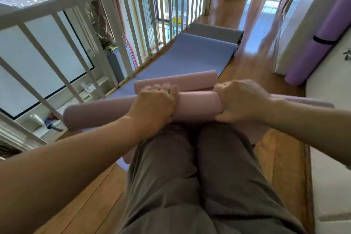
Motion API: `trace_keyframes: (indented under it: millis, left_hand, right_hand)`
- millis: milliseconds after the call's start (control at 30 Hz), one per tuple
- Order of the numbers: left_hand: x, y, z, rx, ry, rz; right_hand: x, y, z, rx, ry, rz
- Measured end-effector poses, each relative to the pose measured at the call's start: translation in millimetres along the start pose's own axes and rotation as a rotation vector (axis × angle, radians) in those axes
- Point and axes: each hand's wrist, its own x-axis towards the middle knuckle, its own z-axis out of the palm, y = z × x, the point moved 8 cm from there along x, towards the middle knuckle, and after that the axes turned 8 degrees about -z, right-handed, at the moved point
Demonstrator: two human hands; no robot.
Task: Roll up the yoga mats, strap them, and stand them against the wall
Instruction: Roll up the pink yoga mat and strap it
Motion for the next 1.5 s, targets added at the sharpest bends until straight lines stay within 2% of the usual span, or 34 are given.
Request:
trace_keyframes:
  millis: [100,300,467,567,600,633,733,800,900,967,1033,1100,1133,1200,1267,1333,1400,1433,1500]
  left_hand:
    - [-38.7,22.6,14.8,-0.006,-0.108,0.089]
    - [-103.8,53.8,74.8,-0.032,-0.409,0.063]
    - [-99.2,52.4,93.2,-0.061,-0.587,0.114]
    - [-90.8,51.8,98.3,-0.167,-0.709,0.159]
    - [-87.9,50.9,100.6,-0.2,-0.745,0.174]
    - [-84.4,49.3,103.1,-0.224,-0.773,0.187]
    - [-76.8,43.5,103.6,-0.287,-0.831,0.198]
    - [-74.6,43.4,102.3,-0.287,-0.776,0.168]
    - [-79.1,54.2,94.8,-0.138,-0.499,0.117]
    - [-79.0,58.6,95.6,-0.1,-0.41,0.087]
    - [-66.9,54.4,100.7,-0.123,-0.413,0.091]
    - [-54.3,47.4,110.9,-0.166,-0.484,0.111]
    - [-50.7,44.8,116.7,-0.195,-0.546,0.117]
    - [-46.9,42.4,125.6,-0.272,-0.649,0.122]
    - [-44.5,41.6,129.7,-0.305,-0.71,0.155]
    - [-39.3,38.4,129.7,-0.322,-0.767,0.173]
    - [-34.3,36.3,127.7,-0.351,-0.799,0.167]
    - [-32.2,37.0,125.5,-0.346,-0.778,0.16]
    - [-33.2,43.1,119.3,-0.237,-0.614,0.147]
  right_hand:
    - [-35.0,-26.2,22.8,0.07,-0.105,-0.033]
    - [-82.3,-70.5,87.4,0.257,-0.313,-0.042]
    - [-87.2,-66.7,92.8,0.248,-0.169,-0.041]
    - [-86.5,-75.3,85.5,0.163,0.014,-0.097]
    - [-84.1,-76.8,85.6,0.155,0.027,-0.103]
    - [-79.7,-74.8,88.3,0.16,-0.011,-0.082]
    - [-64.7,-61.6,102.8,0.22,-0.263,0.003]
    - [-57.3,-55.5,107.3,0.31,-0.357,0.001]
    - [-50.3,-47.2,118.2,0.462,-0.492,0.006]
    - [-44.6,-45.2,125.9,0.558,-0.583,0.015]
    - [-38.1,-41.6,131.1,0.657,-0.639,0.04]
    - [-34.0,-38.4,129.4,0.687,-0.593,0.056]
    - [-33.4,-38.2,123.5,0.614,-0.503,0.039]
    - [-36.5,-45.8,110.3,0.31,-0.257,-0.059]
    - [-43.5,-61.9,103.8,0.122,-0.095,-0.103]
    - [-40.4,-59.4,108.2,0.129,-0.112,-0.028]
    - [-33.4,-50.3,114.3,0.225,-0.218,0.037]
    - [-29.8,-46.4,116.2,0.268,-0.268,0.047]
    - [-25.0,-39.7,119.6,0.348,-0.36,0.043]
